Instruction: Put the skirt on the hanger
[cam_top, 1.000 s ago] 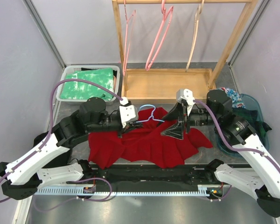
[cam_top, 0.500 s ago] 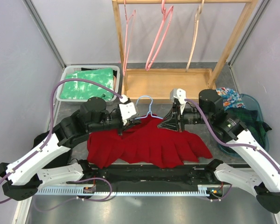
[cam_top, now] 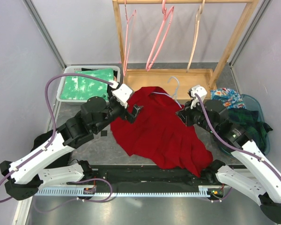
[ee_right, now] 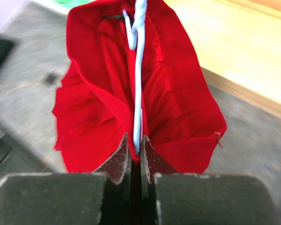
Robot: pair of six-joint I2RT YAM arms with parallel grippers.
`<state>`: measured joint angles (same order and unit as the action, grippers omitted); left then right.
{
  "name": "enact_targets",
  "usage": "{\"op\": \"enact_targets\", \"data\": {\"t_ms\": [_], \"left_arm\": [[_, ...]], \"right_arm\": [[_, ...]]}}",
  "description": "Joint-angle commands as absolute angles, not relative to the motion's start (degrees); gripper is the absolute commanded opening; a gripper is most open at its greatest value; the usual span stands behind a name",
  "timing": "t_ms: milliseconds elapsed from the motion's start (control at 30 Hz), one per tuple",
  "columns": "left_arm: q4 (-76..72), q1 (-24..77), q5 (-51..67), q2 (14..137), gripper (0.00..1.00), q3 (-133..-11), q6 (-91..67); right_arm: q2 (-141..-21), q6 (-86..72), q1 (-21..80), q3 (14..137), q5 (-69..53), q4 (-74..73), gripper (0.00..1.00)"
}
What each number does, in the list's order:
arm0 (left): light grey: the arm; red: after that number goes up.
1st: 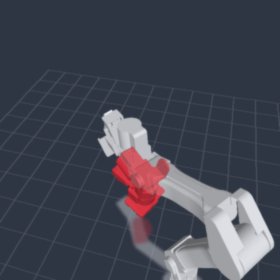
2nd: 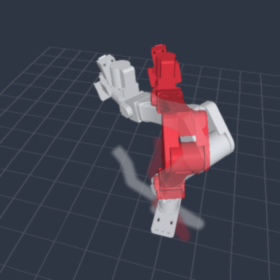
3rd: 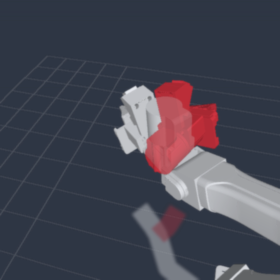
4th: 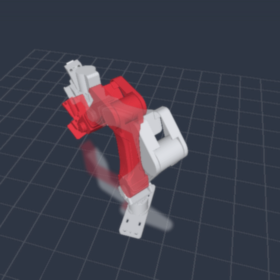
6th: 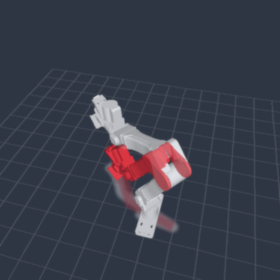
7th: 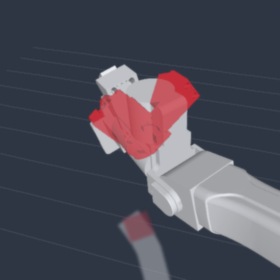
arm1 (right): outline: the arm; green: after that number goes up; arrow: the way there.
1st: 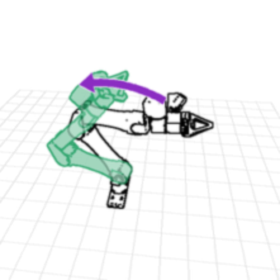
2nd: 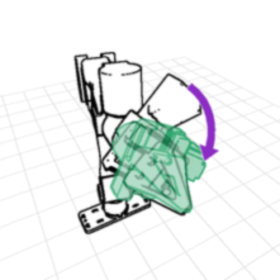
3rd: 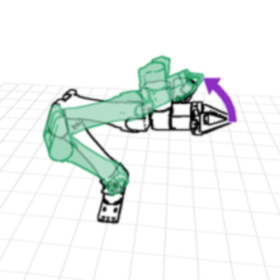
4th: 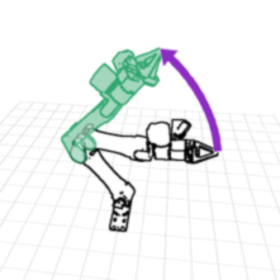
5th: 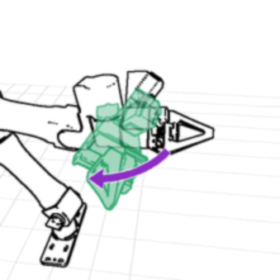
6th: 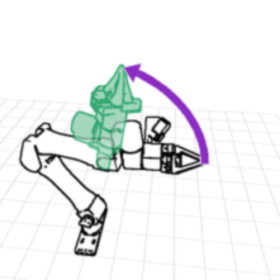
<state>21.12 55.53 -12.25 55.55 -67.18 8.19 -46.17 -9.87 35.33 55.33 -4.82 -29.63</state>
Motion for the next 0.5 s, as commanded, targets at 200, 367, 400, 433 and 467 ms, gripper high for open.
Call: {"op": "enact_targets", "data": {"t_ms": [200, 367, 400, 433, 467], "left_arm": [[14.2, 55.7, -22.0, 50.7, 1.0, -63.9, 4.2], [15.9, 55.7, -22.5, 49.3, 0.99, -63.0, 0.8], [16.4, 55.7, -22.2, 49.1, 0.99, -62.7, -1.4], [16.7, 55.7, -21.7, 48.7, 1.0, -62.0, -2.3], [17.0, 55.6, -21.4, 48.4, 1.0, -61.6, -3.3]], "right_arm": [[-47.0, -22.5, 33.9, 52.4, 28.2, -28.5, 0.0], [-49.7, -22.2, 30.1, 58.3, 31.7, -29.5, 0.0], [-50.6, -21.7, 29.0, 59.8, 32.4, -29.7, 0.0], [-51.4, -21.0, 28.4, 62.5, 32.9, -29.8, 0.0], [-53.2, -20.7, 28.0, 64.0, 33.2, -29.9, 0.0]]}}
